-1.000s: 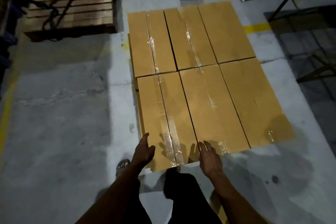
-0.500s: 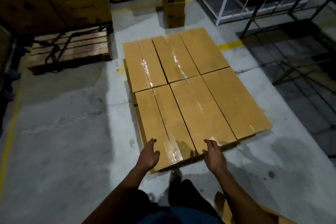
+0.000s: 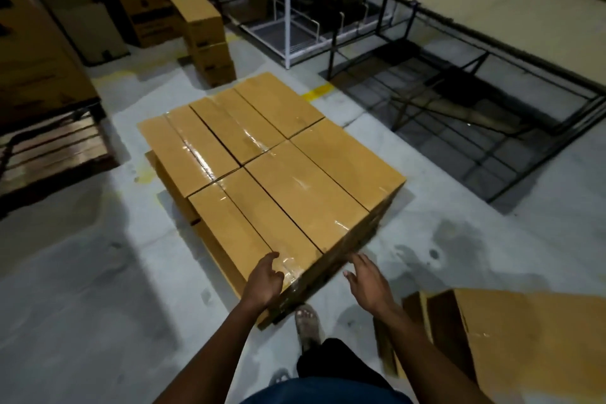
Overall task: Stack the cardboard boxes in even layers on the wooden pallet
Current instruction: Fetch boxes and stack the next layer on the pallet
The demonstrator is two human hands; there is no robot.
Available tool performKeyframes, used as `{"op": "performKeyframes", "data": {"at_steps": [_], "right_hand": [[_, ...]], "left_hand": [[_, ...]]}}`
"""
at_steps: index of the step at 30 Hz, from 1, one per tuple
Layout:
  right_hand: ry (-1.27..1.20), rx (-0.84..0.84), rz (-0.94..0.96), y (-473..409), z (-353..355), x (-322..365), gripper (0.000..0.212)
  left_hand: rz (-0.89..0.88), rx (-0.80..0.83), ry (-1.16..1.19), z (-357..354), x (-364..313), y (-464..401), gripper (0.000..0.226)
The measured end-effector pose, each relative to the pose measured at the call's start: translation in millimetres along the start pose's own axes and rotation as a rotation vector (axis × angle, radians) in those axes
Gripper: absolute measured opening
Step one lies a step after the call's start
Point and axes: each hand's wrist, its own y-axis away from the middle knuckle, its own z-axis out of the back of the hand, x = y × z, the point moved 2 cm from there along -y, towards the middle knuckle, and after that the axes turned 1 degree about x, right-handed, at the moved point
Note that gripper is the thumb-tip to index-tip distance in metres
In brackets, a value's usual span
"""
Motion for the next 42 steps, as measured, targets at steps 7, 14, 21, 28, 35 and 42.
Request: {"op": "performKeyframes", "data": {"at_steps": [7,14,21,28,35,42], "right_hand": [[-0.052,-0.100,-0.135,80,15,-37,0.036],[-0.085,-0.203,-0.256,134,57,-79,0.041],[-0.125,-0.284,-0.323,173,89,-130,0.041],[-0.178,-0.332,-0.354,224,116,-217,0.040],[-0.248,-0.420,-0.397,251,137,-286,0.037],[-0.319,-0.475,-0.485,257,141,-334,0.040]], "left_hand": [[-0.185,0.129,-0.087,-54,-34,46,0.044],[-0.311,0.252,-0.180,-111,-85,65,0.045],[-0.313,0.292,-0.230,-175,-117,70,0.054],[-0.343,0.337,-0.289,-271,-167,97,0.052],[-0.379,0.372,-0.355,-348,-205,113,0.055],[-0.379,0.412,-0.423,-390,-236,96,0.056]]}}
